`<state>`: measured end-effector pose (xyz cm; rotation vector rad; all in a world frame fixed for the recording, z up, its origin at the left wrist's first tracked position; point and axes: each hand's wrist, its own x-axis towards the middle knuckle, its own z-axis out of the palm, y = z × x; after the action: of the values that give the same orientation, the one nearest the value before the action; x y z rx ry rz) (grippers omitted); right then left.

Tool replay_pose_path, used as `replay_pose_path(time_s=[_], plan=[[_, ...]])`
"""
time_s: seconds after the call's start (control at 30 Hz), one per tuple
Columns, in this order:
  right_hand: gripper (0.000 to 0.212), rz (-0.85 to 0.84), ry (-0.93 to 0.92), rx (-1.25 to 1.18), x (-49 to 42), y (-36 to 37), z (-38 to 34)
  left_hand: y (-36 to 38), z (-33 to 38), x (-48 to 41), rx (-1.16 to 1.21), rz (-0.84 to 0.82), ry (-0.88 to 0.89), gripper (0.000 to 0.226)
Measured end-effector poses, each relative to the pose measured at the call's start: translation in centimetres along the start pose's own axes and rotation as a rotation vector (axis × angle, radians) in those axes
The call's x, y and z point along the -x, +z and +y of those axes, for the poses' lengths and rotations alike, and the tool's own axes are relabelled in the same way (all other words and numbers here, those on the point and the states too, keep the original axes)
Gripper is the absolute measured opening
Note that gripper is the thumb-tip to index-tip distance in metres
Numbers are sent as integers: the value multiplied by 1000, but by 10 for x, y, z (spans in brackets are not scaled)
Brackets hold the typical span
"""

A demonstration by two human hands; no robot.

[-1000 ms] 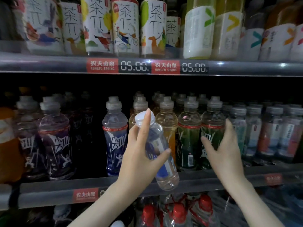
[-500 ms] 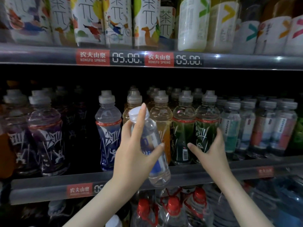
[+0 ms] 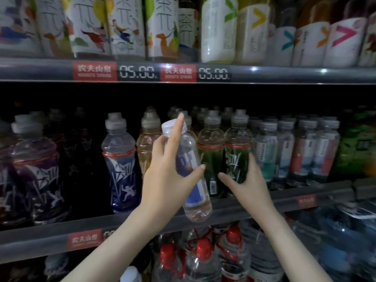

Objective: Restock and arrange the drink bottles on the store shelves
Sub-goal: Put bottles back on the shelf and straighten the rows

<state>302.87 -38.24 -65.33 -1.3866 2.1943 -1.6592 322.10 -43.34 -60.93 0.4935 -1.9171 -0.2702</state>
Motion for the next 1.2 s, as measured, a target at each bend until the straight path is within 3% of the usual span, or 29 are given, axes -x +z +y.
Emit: replay_pose_path(time_s=[0.03, 0.1, 0.17, 0.2, 0.3, 0.4, 0.47, 0.57, 0.67, 0.77, 0.93, 1.03, 1.2], plan=[[104, -14, -52, -56, 8, -9, -6, 8, 7, -2, 7, -35, 23, 102], [91, -209, -96, -201, 23, -31, -15, 26, 23, -6, 40, -104, 59, 101], [90, -426, -78, -163, 32, -52, -17, 48, 40, -10, 88, -150, 77, 100], [91, -440, -69, -100, 32, -60, -13, 59, 48, -12, 107, -160, 83, 98], [85, -279, 8, 21, 31, -84, -3, 93, 68, -19, 139, -202, 94, 99], [57, -119, 19, 69, 30, -111, 14, 124, 86, -33, 265, -319, 116, 97], [55, -19, 48, 49, 28, -127, 30, 146, 92, -48, 273, -319, 155, 85], [54, 132, 117, 11, 25, -143, 56, 176, 86, -68, -48, -167, 251, 59], [58, 222, 175, -47, 20, -157, 78, 207, 71, -83, -503, -52, 311, 53], [60, 287, 173, -76, 12, -169, 94, 215, 67, -85, -736, -268, 150, 64], [52, 543, 122, -220, -15, -182, 116, 226, 58, -78, -804, -204, 140, 75], [59, 669, 82, -332, -43, -192, 128, 235, 49, -77, -802, -126, 177, 77], [64, 670, 100, -296, -92, -204, 147, 242, 48, -75, -757, -87, 176, 76]])
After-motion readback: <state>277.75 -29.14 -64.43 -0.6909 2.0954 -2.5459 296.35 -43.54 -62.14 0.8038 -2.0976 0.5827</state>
